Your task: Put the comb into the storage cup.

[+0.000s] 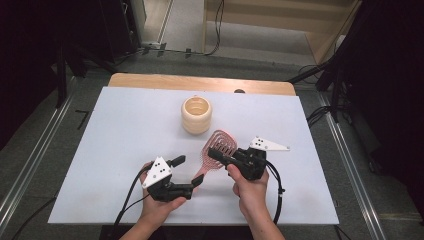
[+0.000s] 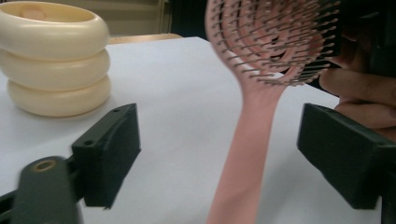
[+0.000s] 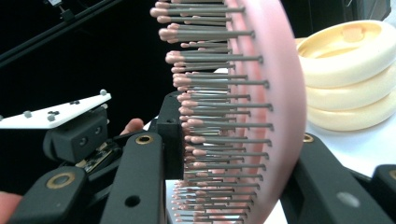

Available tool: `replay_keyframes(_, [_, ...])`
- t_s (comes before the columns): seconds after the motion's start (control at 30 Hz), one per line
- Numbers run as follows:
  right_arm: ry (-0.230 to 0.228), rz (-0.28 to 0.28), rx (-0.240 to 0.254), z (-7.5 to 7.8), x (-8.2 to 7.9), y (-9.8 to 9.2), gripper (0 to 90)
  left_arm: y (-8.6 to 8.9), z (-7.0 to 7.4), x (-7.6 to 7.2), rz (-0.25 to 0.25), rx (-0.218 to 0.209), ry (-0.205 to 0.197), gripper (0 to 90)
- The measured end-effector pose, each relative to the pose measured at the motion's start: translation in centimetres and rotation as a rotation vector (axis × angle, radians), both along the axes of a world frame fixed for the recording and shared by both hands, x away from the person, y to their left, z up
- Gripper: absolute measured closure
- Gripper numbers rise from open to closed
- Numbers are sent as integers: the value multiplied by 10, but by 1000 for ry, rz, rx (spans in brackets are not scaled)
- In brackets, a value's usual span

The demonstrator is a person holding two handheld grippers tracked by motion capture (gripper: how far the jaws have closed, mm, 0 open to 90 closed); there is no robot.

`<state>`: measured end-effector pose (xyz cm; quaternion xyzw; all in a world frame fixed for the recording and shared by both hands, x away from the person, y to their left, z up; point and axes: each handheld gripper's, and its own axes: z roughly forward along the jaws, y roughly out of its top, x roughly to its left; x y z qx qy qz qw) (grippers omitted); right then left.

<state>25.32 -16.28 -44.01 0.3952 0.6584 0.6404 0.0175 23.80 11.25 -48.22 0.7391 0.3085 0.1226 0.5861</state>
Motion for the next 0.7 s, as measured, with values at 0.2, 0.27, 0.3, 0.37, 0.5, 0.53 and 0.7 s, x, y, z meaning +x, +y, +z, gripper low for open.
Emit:
replay_keyframes(0.2, [-16, -9, -6, 1, -1, -2, 616, 20, -2, 3, 28, -15, -10, 0])
replay_keyframes(0.27, [-25, -11, -8, 2, -1, -3, 617, 24, -1, 5, 41, -3, -20, 0])
replay_keyframes(0.3, [-27, -13, -8, 2, -1, -3, 616, 27, -1, 5, 47, 1, -21, 0])
replay_keyframes(0.37, [-29, -17, -7, 2, -1, -4, 616, 31, -1, 6, 52, 7, -23, 0])
replay_keyframes(0.5, [-30, -19, -10, 2, -1, -5, 617, 39, -1, 7, 68, 22, -33, 0])
replay_keyframes(0.53, [-32, -20, -10, 3, -1, -5, 617, 41, -1, 7, 72, 26, -36, 0])
replay_keyframes(0.7, [-40, -13, -17, 4, -2, -4, 617, 56, -1, 9, 95, 35, -44, 0])
